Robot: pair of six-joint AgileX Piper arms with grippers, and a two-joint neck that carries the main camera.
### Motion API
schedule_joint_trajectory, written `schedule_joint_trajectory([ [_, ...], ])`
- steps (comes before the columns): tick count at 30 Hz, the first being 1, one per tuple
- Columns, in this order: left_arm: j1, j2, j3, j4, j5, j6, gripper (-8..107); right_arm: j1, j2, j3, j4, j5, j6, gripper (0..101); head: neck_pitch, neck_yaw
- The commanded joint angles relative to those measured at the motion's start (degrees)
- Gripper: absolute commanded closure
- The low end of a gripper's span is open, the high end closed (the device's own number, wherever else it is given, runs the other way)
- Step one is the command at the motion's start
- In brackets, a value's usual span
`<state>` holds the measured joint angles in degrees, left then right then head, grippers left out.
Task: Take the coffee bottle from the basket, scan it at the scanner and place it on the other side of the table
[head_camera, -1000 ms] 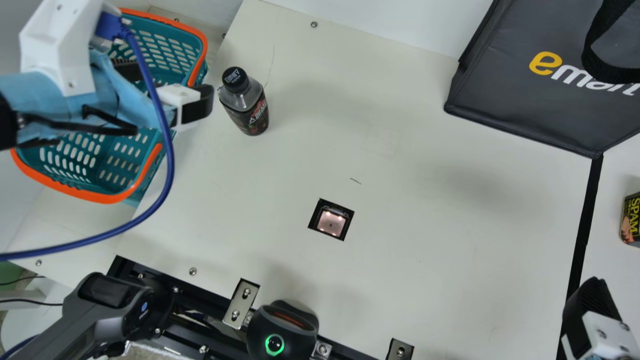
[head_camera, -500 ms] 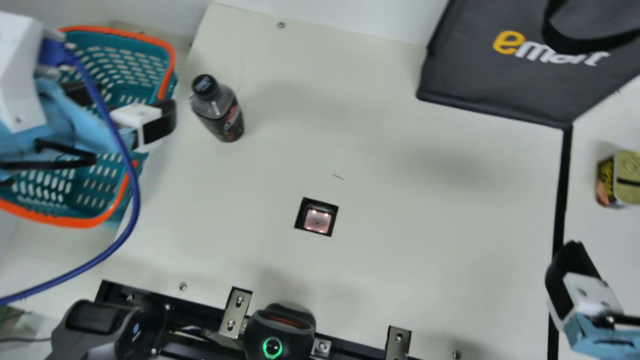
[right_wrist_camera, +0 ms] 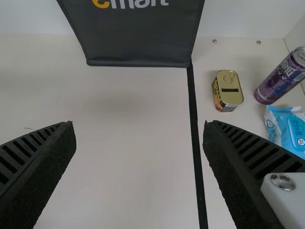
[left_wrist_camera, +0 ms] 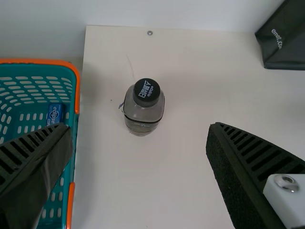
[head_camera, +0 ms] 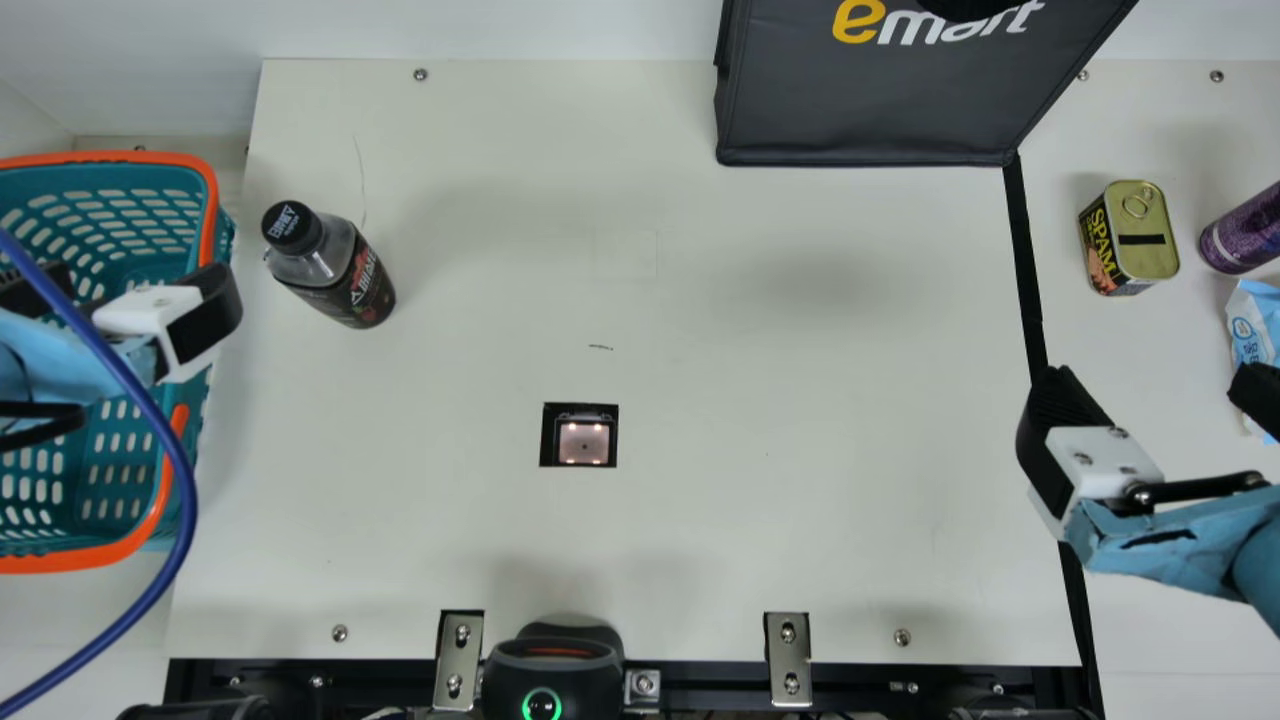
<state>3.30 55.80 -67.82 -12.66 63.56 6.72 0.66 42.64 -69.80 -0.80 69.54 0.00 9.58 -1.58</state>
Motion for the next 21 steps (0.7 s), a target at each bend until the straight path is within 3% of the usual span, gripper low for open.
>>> schedule_joint_trajectory([
  [1, -0.23, 0.47, -0.17, 0.31, -0.20, -0.01, 9, 0.00, 0.00, 0.00, 0.00, 0.00, 0.00, 6, -1.66, 0.00],
  [21, -9.31, 13.21, 1.25, 6.45, -9.30, -5.43, 9, 0.00, 0.00, 0.00, 0.00, -0.06, 0.00, 6, -1.66, 0.00],
])
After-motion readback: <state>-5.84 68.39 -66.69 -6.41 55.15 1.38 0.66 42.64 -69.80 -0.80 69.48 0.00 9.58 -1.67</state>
